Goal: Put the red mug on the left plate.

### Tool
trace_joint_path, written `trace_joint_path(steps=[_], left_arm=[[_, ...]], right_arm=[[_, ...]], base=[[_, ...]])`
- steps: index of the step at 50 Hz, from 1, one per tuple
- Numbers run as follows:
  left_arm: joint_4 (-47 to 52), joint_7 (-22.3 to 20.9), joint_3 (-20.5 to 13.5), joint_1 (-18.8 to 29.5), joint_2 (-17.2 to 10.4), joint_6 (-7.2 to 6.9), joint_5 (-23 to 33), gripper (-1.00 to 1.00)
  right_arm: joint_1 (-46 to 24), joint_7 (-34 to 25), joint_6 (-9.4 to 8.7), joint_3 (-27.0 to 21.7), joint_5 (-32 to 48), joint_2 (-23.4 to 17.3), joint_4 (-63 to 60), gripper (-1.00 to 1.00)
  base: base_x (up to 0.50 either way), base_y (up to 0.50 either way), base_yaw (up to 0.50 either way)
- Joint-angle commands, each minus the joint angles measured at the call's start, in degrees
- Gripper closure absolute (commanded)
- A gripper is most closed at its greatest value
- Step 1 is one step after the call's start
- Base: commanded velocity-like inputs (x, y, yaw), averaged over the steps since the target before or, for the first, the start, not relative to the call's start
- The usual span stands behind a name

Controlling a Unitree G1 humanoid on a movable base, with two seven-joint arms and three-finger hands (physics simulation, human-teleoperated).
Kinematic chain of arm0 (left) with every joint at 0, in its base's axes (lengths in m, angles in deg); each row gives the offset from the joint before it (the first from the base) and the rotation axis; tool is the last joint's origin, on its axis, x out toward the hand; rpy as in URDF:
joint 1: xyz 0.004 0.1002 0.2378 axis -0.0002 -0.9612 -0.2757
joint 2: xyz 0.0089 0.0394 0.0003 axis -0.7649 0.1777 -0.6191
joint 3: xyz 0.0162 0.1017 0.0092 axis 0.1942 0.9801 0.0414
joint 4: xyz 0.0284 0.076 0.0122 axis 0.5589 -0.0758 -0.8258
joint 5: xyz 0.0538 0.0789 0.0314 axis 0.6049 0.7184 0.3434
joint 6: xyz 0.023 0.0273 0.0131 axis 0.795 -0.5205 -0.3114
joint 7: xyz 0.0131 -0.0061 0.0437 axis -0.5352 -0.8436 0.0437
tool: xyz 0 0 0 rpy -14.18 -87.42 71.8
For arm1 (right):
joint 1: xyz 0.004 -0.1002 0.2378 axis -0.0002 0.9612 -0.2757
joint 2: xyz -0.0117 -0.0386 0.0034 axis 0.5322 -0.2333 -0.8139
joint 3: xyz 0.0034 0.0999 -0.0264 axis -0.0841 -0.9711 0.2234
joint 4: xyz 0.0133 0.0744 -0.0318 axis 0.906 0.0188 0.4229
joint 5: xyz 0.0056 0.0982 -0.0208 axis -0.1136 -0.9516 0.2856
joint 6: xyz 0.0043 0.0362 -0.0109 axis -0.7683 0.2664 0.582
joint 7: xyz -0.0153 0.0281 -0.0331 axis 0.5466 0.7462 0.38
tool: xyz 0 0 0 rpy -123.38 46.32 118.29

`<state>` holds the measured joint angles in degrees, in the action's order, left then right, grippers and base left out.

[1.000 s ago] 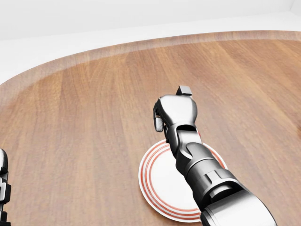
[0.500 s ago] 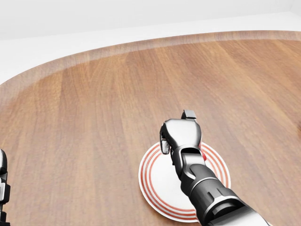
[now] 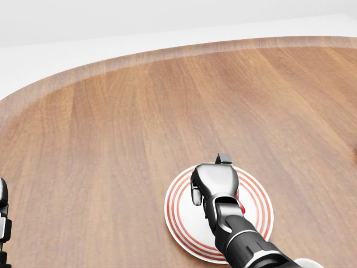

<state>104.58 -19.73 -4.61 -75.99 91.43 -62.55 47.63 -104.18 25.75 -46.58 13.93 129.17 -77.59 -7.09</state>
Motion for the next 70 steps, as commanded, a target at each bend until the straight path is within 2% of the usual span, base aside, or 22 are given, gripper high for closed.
trace_joint_path(steps=[1,31,33,49,58,63,67,70], left_arm=[[-0.15,0.01,-0.08,0.09,0.05,0.02,-0.07,-1.0],[-0.42,-0.11,-0.27,0.55,0.13,-0.25,-0.17,-1.0],[-0.24,-0.15,-0.24,0.31,0.13,-0.08,-0.16,-1.0],[-0.15,-0.3,-0.4,0.43,0.25,-0.21,0.0,-1.0],[-0.19,-0.45,-0.49,0.03,0.38,0.4,-0.08,-1.0],[-0.21,-0.36,-0.36,0.14,0.35,0.25,0.07,-1.0],[-0.17,-0.34,-0.32,0.11,0.29,0.24,-0.01,-1.0],[-0.31,-0.25,-0.25,0.21,0.26,0.2,0.06,-1.0]], right_arm=[[0.76,0.14,0.0,0.2,-1.81,0.28,-0.34,1.0],[1.2,-0.19,0.0,0.11,-0.88,0.53,-0.01,1.0],[1.17,-0.4,0.0,0.03,-0.96,0.54,0.02,-1.0],[1.14,-1.94,0.0,0.34,-0.26,0.44,0.02,-1.0],[1.15,-1.91,0.0,0.27,-0.25,0.51,-0.05,-1.0],[0.76,-1.97,0.0,0.1,-0.71,0.35,-0.35,-1.0],[-0.81,-4.28,0.0,-0.45,-2.96,-0.08,-2.24,-1.0],[-1.64,-9.15,0.0,-0.17,-5.41,-0.8,-8.02,-1.0]], base=[[0.0,0.0,0.0],[0.0,0.0,0.0],[0.0,0.0,0.0],[0.0,0.0,0.0],[0.0,0.0,0.0],[0.0,0.0,0.0],[0.0,0.0,0.0],[0.0,0.0,0.0]])
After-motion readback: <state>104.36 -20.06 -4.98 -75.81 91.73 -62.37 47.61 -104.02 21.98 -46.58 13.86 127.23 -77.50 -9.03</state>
